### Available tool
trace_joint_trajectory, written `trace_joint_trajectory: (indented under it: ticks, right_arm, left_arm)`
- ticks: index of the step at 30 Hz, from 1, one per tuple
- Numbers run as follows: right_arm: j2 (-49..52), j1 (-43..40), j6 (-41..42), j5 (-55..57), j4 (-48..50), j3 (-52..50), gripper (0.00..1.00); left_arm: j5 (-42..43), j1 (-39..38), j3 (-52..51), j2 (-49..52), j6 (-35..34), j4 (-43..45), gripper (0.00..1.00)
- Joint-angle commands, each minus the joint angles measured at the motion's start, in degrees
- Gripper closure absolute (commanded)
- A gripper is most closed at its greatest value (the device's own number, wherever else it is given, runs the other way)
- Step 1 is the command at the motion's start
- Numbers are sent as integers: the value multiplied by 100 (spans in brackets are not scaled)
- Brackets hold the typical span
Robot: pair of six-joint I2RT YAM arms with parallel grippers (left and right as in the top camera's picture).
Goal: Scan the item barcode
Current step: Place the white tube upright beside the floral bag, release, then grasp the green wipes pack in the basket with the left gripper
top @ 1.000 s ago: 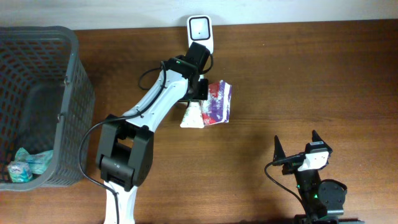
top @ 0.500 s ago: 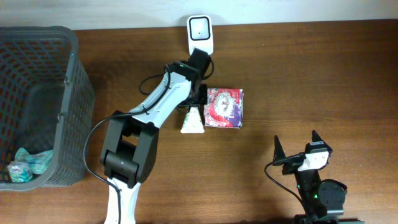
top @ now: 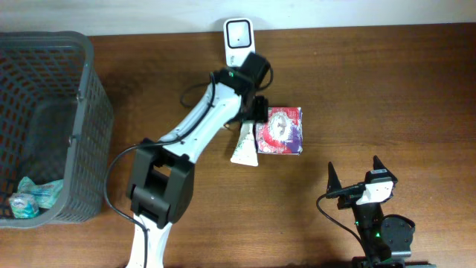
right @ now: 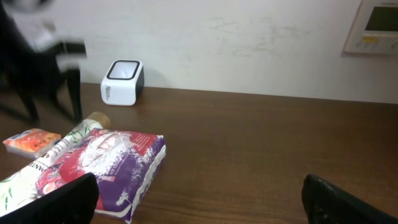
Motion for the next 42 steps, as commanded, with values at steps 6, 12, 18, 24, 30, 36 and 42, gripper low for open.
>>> trace_joint_trajectory:
  ticks: [6,12,18,24,30,36,42]
  right_arm:
    - [-37,52,24,35,-17,-46,1]
    - [-37,52,24,33,-17,-46,2]
    - [-37,52,24,33,-17,-46,2]
    - [-37,52,24,33,-17,-46,1]
    - [-37,52,24,33,-17,-46,1]
    - [-37,52,24,33,-17,-46,1]
    - [-37,52,24,33,-17,-46,1]
  left_arm:
    - [-9,1429,4752,-37,699,-2973,1]
    - [-251,3477,6142,-282,1217,-3606,0]
    - [-918,4570,5202,-501,1060,-3606,1]
    - [-1902,5591,3853,-581,76,-3606,1]
    - [-1687,6561,1641,-581,-79,-3141,0]
    - [-1950,6555,-776,-581,-640,-1768,1]
    - [-2430,6734,-1556,-581,-859,-1342,1]
